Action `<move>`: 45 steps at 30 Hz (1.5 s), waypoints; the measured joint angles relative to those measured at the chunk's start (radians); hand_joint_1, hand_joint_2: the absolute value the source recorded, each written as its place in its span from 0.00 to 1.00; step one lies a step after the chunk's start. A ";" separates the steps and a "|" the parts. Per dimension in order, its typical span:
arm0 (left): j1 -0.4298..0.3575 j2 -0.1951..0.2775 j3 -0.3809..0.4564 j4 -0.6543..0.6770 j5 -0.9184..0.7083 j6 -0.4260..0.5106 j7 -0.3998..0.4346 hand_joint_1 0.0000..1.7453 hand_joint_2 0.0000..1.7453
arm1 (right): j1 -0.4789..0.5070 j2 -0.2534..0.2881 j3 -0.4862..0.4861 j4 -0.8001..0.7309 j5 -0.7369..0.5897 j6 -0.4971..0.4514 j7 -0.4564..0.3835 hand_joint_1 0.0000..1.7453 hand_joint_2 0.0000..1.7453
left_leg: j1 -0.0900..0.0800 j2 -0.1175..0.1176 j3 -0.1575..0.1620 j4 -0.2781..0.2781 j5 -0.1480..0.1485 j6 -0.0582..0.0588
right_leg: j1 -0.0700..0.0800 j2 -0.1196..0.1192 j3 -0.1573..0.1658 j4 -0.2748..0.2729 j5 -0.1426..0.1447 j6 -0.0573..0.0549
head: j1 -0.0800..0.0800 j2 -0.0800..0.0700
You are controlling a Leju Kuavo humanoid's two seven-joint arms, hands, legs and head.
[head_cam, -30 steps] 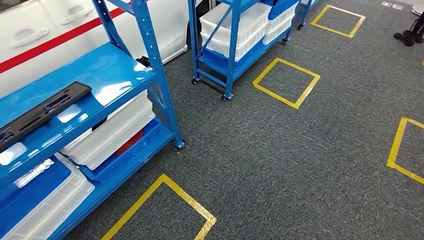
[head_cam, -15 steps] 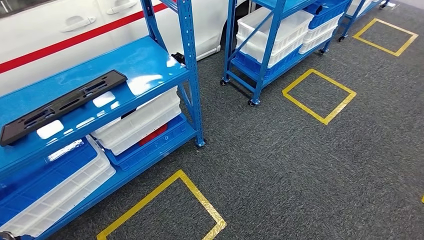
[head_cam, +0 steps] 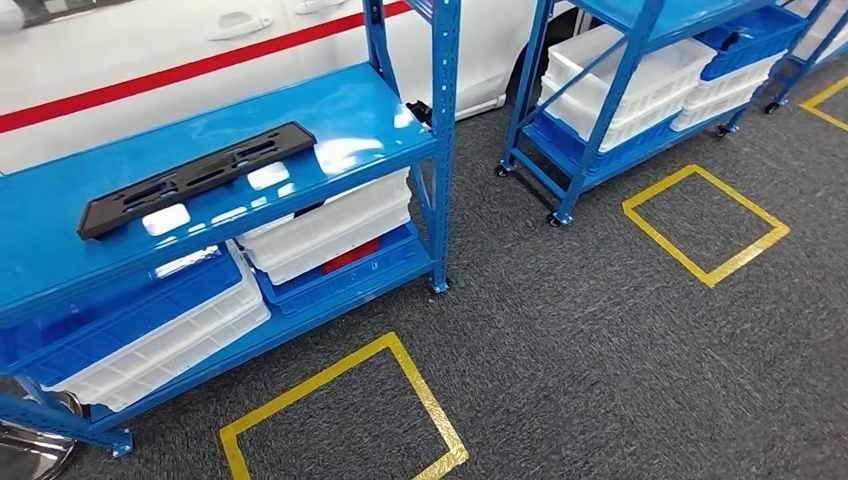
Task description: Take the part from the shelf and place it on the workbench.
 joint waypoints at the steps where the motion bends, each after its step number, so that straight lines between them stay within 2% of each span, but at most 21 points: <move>1: 0.001 0.001 0.000 0.000 0.000 0.000 0.000 0.00 0.00 | -0.003 0.000 0.000 0.000 0.000 0.000 -0.003 0.00 0.00 | -0.001 -0.011 -0.001 -0.002 0.002 0.004 | -0.001 -0.009 0.004 -0.002 -0.001 0.005 | 0.000 0.000; 4: 0.004 0.004 0.000 0.000 0.000 0.003 0.004 0.00 0.00 | -0.008 0.000 0.000 0.000 0.001 0.005 -0.014 0.00 0.00 | 0.010 -0.045 0.011 -0.022 0.016 0.019 | -0.004 0.024 0.003 0.022 -0.026 0.022 | 0.000 0.000; 6: 0.001 0.004 0.000 0.000 0.001 0.004 0.006 0.00 0.00 | -0.006 0.000 -0.001 0.000 0.001 0.011 -0.018 0.00 0.00 | 0.013 -0.068 0.014 -0.029 0.024 0.026 | -0.007 0.089 -0.044 0.124 -0.083 0.029 | 0.000 0.000; 9: 0.000 0.003 -0.001 0.000 0.001 0.004 0.006 0.00 0.00 | -0.002 0.000 -0.002 0.000 0.001 0.014 -0.019 0.00 0.00 | 0.012 -0.110 0.012 -0.027 0.024 0.027 | -0.010 0.115 -0.121 0.259 -0.117 0.033 | 0.000 0.000; 11: 0.002 0.003 -0.001 0.000 0.001 0.004 0.007 0.00 0.00 | -0.001 0.000 -0.002 0.000 0.001 0.013 -0.019 0.00 0.00 | 0.014 -0.139 0.014 -0.023 0.022 0.023 | -0.013 0.126 -0.098 0.184 -0.050 0.033 | 0.000 0.000; 13: 0.001 0.003 -0.001 0.000 0.001 0.004 0.007 0.00 0.00 | 0.000 0.000 -0.002 0.000 0.001 0.013 -0.019 0.00 0.00 | 0.014 -0.166 0.010 -0.015 0.017 0.015 | -0.018 0.170 -0.049 0.056 0.014 0.032 | 0.000 0.000; 15: 0.000 0.003 -0.001 0.000 0.001 0.004 0.007 0.00 0.00 | -0.001 0.000 -0.002 0.000 0.001 0.013 -0.020 0.00 0.00 | 0.013 -0.186 0.003 -0.009 0.013 0.003 | -0.017 0.193 -0.029 0.002 0.029 0.027 | 0.000 0.000; 17: 0.003 0.003 -0.001 0.000 0.001 0.005 0.008 0.00 0.00 | -0.006 0.001 -0.002 0.000 0.001 0.013 -0.019 0.00 0.00 | 0.014 -0.202 -0.001 -0.011 0.013 -0.009 | -0.015 0.171 -0.028 -0.001 0.030 0.016 | 0.000 0.000; 21: 0.001 0.003 -0.001 0.000 0.001 0.004 0.008 0.00 0.00 | -0.002 0.005 -0.003 0.000 0.001 0.012 -0.018 0.00 0.00 | 0.016 -0.103 -0.062 0.117 -0.062 -0.028 | -0.016 0.118 -0.018 -0.015 0.031 -0.009 | 0.000 0.000; 24: -0.001 0.000 -0.002 0.000 0.001 0.003 0.004 0.00 0.00 | 0.001 0.005 -0.004 0.000 0.001 0.011 -0.016 0.00 0.00 | 0.020 -0.078 -0.141 0.275 -0.119 -0.038 | -0.011 0.075 -0.017 -0.014 0.026 -0.012 | 0.000 0.000; 26: 0.002 0.000 -0.002 0.000 0.001 0.003 0.001 0.00 0.00 | 0.000 0.005 -0.007 0.000 0.001 0.011 -0.015 0.00 0.00 | 0.021 -0.067 -0.111 0.217 -0.070 -0.037 | -0.010 0.050 -0.011 -0.014 0.021 -0.010 | 0.000 0.000; 28: 0.000 0.000 -0.002 0.000 0.001 0.003 0.000 0.00 0.00 | -0.001 0.005 -0.009 0.000 0.000 0.010 -0.013 0.00 0.00 | 0.015 -0.024 -0.040 0.077 -0.008 -0.027 | -0.007 0.026 -0.002 -0.013 0.013 -0.003 | 0.000 0.000; 30: -0.004 0.000 -0.002 0.000 0.001 0.003 -0.001 0.00 0.00 | -0.001 0.006 -0.011 0.000 -0.002 0.003 -0.008 0.00 0.00 | 0.006 0.006 -0.003 0.001 0.011 -0.010 | -0.002 0.006 0.005 -0.012 0.007 0.007 | 0.000 0.000; 32: -0.001 0.000 -0.002 0.000 0.001 0.002 -0.003 0.00 0.00 | -0.006 0.007 -0.014 0.000 -0.005 -0.006 0.006 0.00 0.00 | 0.003 -0.007 -0.003 -0.007 0.011 0.004 | -0.001 -0.010 0.011 -0.016 0.005 0.018 | 0.000 0.000; 35: 0.001 0.000 -0.003 0.000 0.001 -0.002 -0.003 0.00 0.00 | -0.011 0.007 -0.020 0.000 -0.008 -0.008 0.031 0.00 0.00 | 0.011 -0.028 0.004 -0.022 0.021 0.022 | -0.006 0.044 -0.003 0.031 -0.030 0.034 | 0.000 0.000; 37: -0.004 0.000 -0.004 0.000 0.001 -0.004 -0.002 0.00 0.00 | -0.006 0.007 -0.027 0.000 -0.012 -0.006 0.048 0.00 0.00 | 0.012 -0.041 0.004 -0.024 0.024 0.029 | -0.009 0.100 -0.063 0.153 -0.092 0.039 | 0.000 0.000; 39: -0.005 0.000 -0.005 0.000 0.001 -0.005 0.000 0.00 0.00 | -0.001 0.007 -0.037 0.000 -0.019 -0.009 0.062 0.00 0.00 | 0.011 -0.055 0.005 -0.024 0.023 0.031 | -0.009 0.114 -0.124 0.261 -0.121 0.041 | 0.000 0.000; 41: -0.003 -0.001 -0.007 0.000 0.001 -0.007 0.001 0.00 0.00 | 0.002 0.007 -0.046 0.000 -0.026 -0.016 0.066 0.00 0.00 | 0.011 -0.068 0.010 -0.023 0.020 0.029 | -0.009 0.116 -0.121 0.228 -0.071 0.040 | 0.000 0.000; 43: -0.004 -0.003 -0.007 0.000 0.001 -0.007 0.000 0.00 0.00 | 0.003 0.006 -0.054 0.000 -0.031 -0.020 0.064 0.00 0.00 | 0.010 -0.078 0.013 -0.020 0.016 0.023 | -0.008 0.120 -0.068 0.093 0.004 0.033 | 0.000 0.000; 44: -0.004 -0.004 -0.007 0.000 0.001 -0.007 0.000 0.00 0.00 | 0.002 0.006 -0.057 0.000 -0.033 -0.021 0.063 0.00 0.25 | 0.008 -0.081 0.012 -0.016 0.013 0.019 | -0.008 0.123 -0.047 0.038 0.027 0.029 | 0.000 0.000; 45: -0.004 -0.005 -0.007 0.000 0.001 -0.007 0.000 0.00 0.00 | 0.002 0.006 -0.059 0.000 -0.034 -0.021 0.062 0.00 0.33 | 0.006 -0.083 0.011 -0.015 0.011 0.017 | -0.007 0.125 -0.036 0.009 0.037 0.027 | 0.000 0.000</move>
